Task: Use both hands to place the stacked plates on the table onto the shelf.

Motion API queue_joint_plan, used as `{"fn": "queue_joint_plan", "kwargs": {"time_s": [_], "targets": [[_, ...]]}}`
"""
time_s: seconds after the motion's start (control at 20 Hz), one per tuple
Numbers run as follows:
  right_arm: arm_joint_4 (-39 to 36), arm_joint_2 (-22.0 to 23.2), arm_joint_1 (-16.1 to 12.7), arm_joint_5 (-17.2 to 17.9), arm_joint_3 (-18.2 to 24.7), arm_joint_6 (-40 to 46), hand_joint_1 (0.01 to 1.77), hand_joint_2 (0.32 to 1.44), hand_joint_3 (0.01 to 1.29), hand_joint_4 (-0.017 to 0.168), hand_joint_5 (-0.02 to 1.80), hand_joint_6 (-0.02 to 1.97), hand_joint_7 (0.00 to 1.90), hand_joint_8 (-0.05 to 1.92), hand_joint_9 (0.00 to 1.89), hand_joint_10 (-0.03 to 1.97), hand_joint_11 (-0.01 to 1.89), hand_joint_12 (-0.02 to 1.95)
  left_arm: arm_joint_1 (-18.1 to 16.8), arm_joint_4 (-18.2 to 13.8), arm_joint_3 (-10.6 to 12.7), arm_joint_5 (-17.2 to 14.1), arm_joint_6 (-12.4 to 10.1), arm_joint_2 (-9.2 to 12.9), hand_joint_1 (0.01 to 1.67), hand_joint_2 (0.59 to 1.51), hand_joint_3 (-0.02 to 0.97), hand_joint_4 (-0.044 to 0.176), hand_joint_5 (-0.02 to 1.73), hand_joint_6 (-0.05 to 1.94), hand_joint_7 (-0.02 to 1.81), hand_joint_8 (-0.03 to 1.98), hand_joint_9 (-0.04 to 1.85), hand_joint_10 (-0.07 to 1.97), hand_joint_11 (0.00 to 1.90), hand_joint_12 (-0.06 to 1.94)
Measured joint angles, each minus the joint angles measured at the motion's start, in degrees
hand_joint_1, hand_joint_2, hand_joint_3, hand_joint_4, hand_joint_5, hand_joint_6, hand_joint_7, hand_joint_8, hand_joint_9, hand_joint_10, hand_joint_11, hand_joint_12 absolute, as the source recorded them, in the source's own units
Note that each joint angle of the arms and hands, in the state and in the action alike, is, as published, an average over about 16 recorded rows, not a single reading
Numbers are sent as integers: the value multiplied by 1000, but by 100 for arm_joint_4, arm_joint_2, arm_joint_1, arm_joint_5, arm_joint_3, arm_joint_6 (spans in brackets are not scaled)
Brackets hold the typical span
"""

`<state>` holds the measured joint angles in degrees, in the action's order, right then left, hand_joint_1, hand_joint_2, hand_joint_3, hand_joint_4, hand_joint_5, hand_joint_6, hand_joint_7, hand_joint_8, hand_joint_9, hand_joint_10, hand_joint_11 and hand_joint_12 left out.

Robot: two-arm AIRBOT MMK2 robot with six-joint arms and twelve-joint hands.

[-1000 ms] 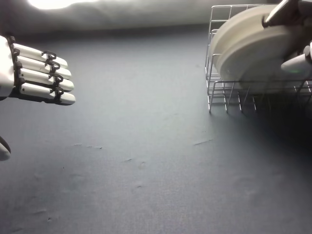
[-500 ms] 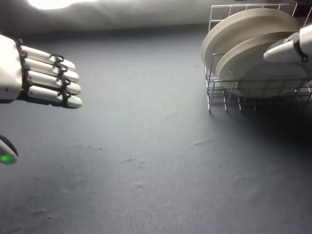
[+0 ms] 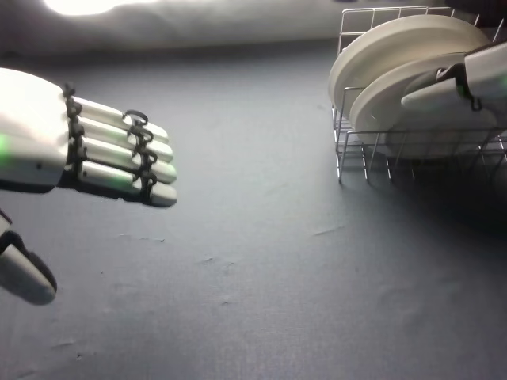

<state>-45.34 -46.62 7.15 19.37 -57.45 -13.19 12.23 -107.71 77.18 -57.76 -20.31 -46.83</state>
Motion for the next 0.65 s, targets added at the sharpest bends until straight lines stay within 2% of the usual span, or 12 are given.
{"fn": "queue_joint_plan", "kwargs": {"time_s": [0.15, 0.3, 0.5, 0.65], "targets": [[-495, 0, 127, 496, 14, -107, 753, 1038, 16, 3, 476, 497, 552, 514, 514, 593, 226, 1417, -6, 72, -141, -53, -19, 23, 49, 1133, 8, 4, 396, 519, 421, 542, 379, 534, 294, 704], [-912, 1, 297, 1018, 3, -255, 657, 1083, 16, 5, 667, 851, 755, 870, 738, 950, 533, 1586, -8, 109, -264, -78, 4, 46, 123, 1180, 12, 4, 663, 872, 710, 899, 665, 905, 579, 1065], [-1180, 2, 454, 1430, -11, -383, 584, 1113, 16, 7, 830, 1162, 933, 1187, 915, 1295, 754, 1737, -8, 130, -334, -73, 35, 62, 174, 1225, 16, 5, 889, 1190, 958, 1224, 905, 1256, 802, 1440], [-1376, 2, 592, 1731, -22, -481, 526, 1139, 16, 8, 943, 1512, 1059, 1535, 1054, 1653, 981, 1852, -8, 152, -368, -51, 41, 64, 222, 1256, 21, 5, 1045, 1556, 1117, 1597, 1068, 1640, 990, 1795]]}}
